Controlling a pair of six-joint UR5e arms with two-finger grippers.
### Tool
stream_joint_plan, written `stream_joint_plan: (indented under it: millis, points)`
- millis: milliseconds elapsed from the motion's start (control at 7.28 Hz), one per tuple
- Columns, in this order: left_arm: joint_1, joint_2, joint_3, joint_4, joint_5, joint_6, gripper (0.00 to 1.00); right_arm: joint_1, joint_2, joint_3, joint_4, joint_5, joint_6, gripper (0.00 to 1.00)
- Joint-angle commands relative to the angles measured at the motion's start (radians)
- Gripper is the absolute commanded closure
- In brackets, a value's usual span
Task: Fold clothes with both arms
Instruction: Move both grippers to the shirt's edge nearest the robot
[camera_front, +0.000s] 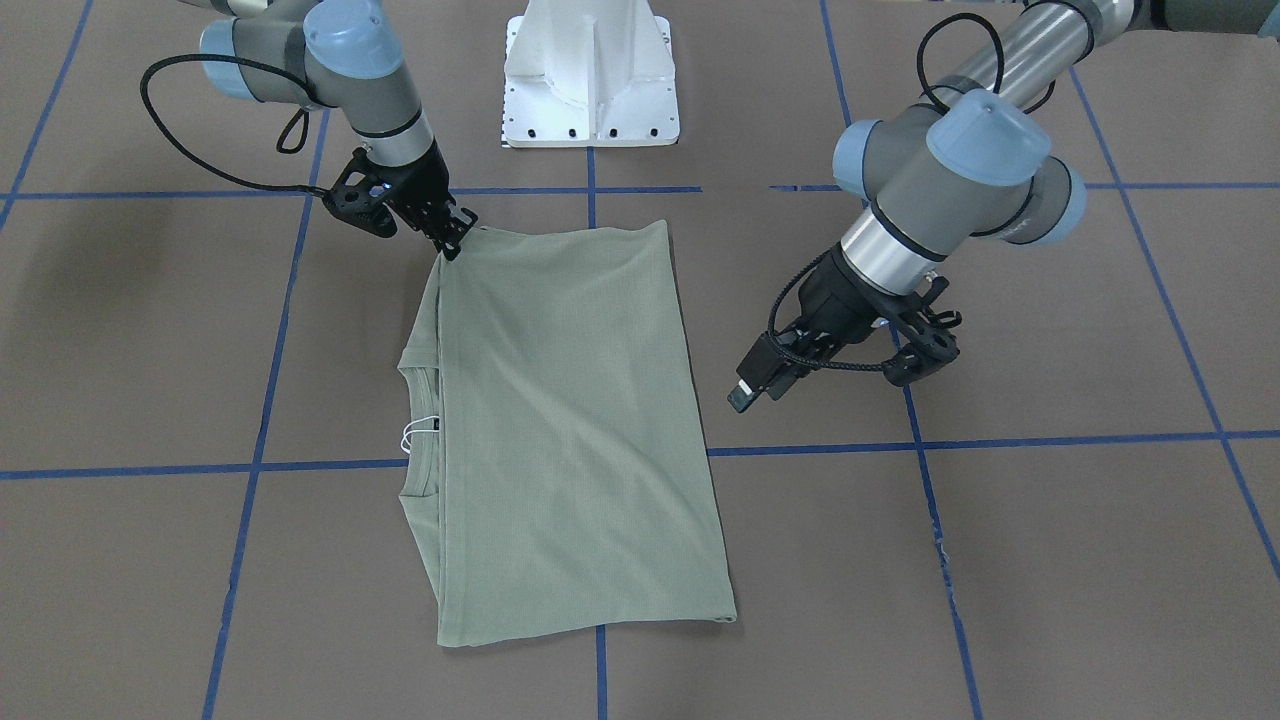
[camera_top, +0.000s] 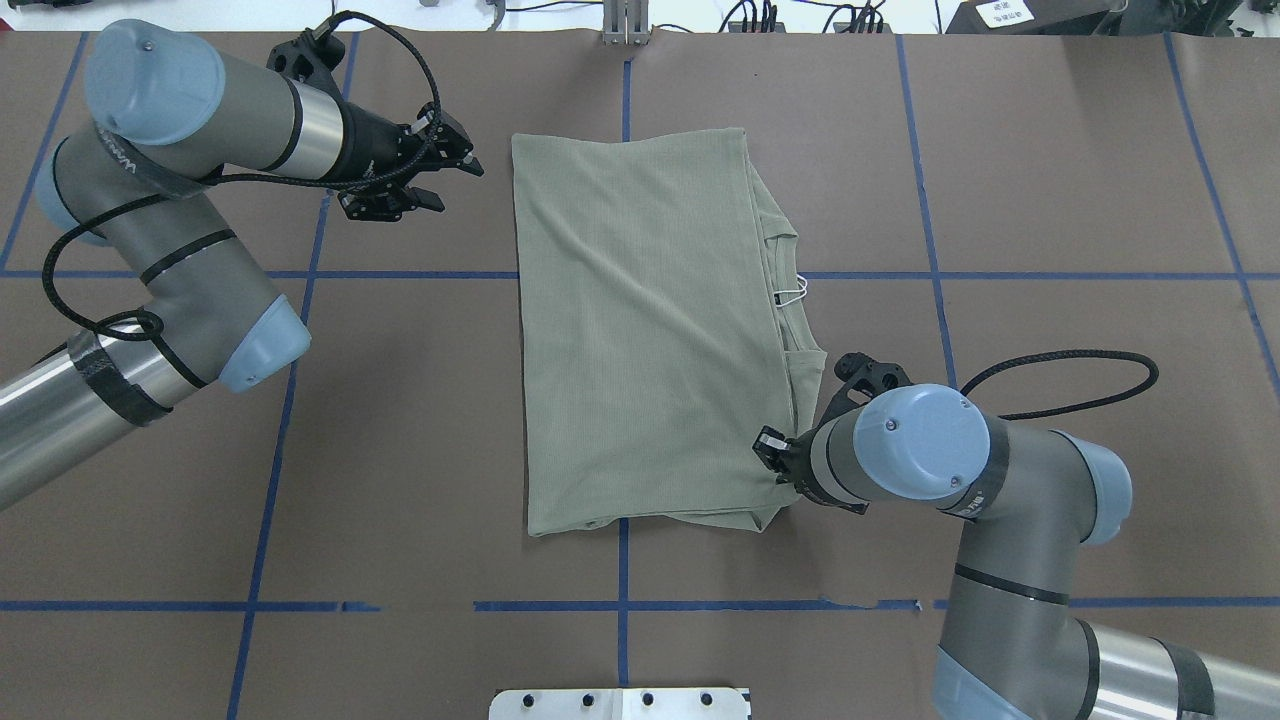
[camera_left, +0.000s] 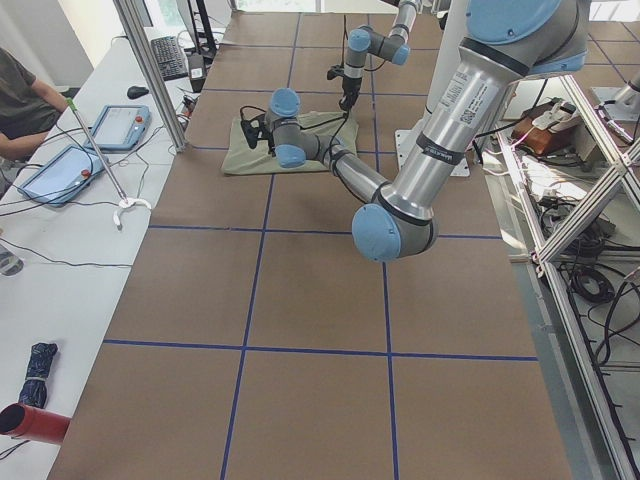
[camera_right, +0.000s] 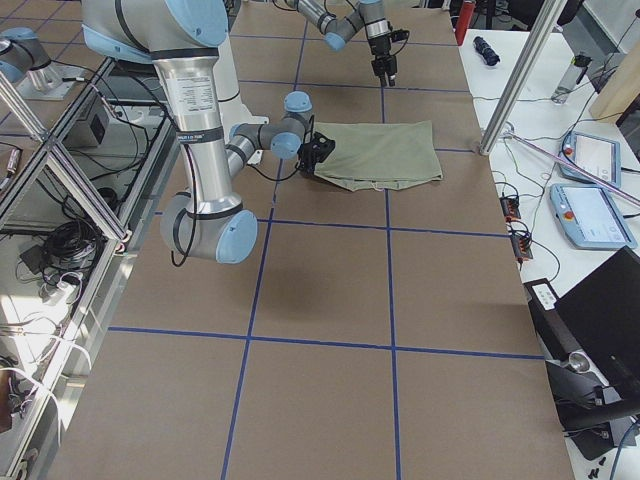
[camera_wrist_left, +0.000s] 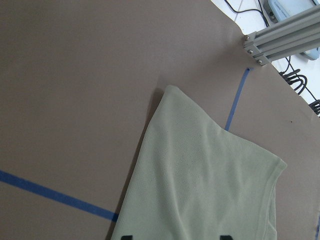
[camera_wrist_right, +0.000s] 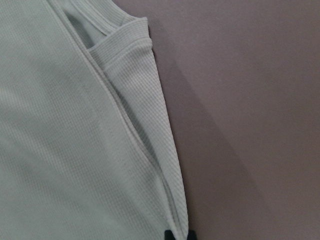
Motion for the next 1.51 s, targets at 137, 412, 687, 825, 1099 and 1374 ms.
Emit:
stream_joint_plan:
  millis: [137,412,687,825,1099,1374]
  points:
    - [0.27,0.148,-0.259,0.198,0.22,-0.109,0.34,-0.051,-0.06,0.076,0.0,-0.011,0.048,1.0]
    - [0.485,0.173,-0.277,0.213,0.357,-0.245,0.34,-0.054,-0.06,0.076,0.0,-0.011,0.05,1.0]
    - [0.545,0.167,-0.266,0.214,0.378,-0.249,0.34,-0.054,-0.061,0.076,0.0,-0.011,0.05,1.0]
    - [0.555,0.17,-0.265,0.214,0.379,-0.249,0.35,-0.054,-0.06,0.078,0.0,-0.011,0.05,1.0]
    - [0.558,0.159,-0.254,0.214,0.379,-0.249,0.38,-0.053,-0.06,0.079,0.0,-0.011,0.05,1.0]
    - [0.561,0.158,-0.236,0.214,0.379,-0.249,0.43,-0.053,-0.061,0.078,0.0,-0.011,0.048,1.0]
